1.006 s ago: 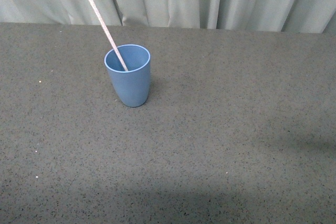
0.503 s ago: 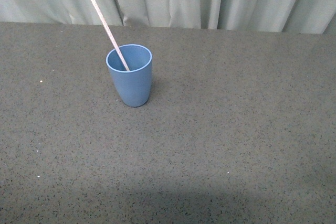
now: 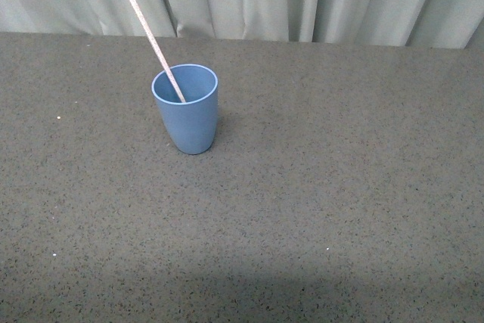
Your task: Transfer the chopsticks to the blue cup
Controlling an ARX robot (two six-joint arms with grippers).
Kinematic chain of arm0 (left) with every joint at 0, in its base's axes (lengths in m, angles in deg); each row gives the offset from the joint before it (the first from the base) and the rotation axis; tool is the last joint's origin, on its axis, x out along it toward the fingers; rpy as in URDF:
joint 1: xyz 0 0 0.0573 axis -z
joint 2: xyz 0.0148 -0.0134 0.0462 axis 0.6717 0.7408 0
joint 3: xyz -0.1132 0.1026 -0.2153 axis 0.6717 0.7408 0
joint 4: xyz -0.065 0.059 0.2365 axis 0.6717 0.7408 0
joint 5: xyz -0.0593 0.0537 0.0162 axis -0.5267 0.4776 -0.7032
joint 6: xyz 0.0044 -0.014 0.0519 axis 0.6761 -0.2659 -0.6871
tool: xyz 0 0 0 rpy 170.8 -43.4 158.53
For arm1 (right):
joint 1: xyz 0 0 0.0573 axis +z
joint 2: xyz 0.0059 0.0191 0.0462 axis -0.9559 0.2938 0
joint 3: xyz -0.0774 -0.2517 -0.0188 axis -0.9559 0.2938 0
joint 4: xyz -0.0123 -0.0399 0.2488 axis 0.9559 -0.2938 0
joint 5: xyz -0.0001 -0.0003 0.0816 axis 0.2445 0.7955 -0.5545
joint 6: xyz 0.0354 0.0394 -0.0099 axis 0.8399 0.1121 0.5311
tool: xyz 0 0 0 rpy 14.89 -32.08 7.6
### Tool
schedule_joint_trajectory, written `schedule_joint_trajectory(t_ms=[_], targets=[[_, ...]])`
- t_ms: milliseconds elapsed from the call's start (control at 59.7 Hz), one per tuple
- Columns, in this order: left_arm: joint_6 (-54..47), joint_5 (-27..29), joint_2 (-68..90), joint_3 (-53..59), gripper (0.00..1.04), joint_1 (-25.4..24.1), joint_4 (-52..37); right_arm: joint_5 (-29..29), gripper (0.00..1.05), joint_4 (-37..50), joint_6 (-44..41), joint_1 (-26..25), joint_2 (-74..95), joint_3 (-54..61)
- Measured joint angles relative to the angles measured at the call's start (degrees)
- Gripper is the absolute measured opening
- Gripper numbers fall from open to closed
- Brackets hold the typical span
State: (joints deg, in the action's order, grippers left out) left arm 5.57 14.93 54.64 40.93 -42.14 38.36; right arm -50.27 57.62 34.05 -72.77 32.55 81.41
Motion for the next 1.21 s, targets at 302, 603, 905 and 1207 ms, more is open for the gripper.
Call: schedule_joint_trajectory(t_ms=[302, 603, 905, 1207], targets=[[0.00, 0.00, 0.00, 0.00, 0.98, 0.02, 0.00, -0.04, 0.01, -8.63, 0.00, 0.00, -9.05, 0.02], [0.00, 0.00, 0.00, 0.00, 0.98, 0.00, 0.00, -0.04, 0.01, -14.38, -0.02, 0.00, -14.88, 0.02], [0.00, -0.02, 0.00, 0.00, 0.98, 0.02, 0.00, -0.07, 0.01, -20.00, 0.00, 0.00, -20.28, -0.02], [0.00, 0.00, 0.00, 0.00, 0.98, 0.02, 0.00, -0.15, 0.02, -28.09, -0.04, 0.00, -28.22, -0.02]])
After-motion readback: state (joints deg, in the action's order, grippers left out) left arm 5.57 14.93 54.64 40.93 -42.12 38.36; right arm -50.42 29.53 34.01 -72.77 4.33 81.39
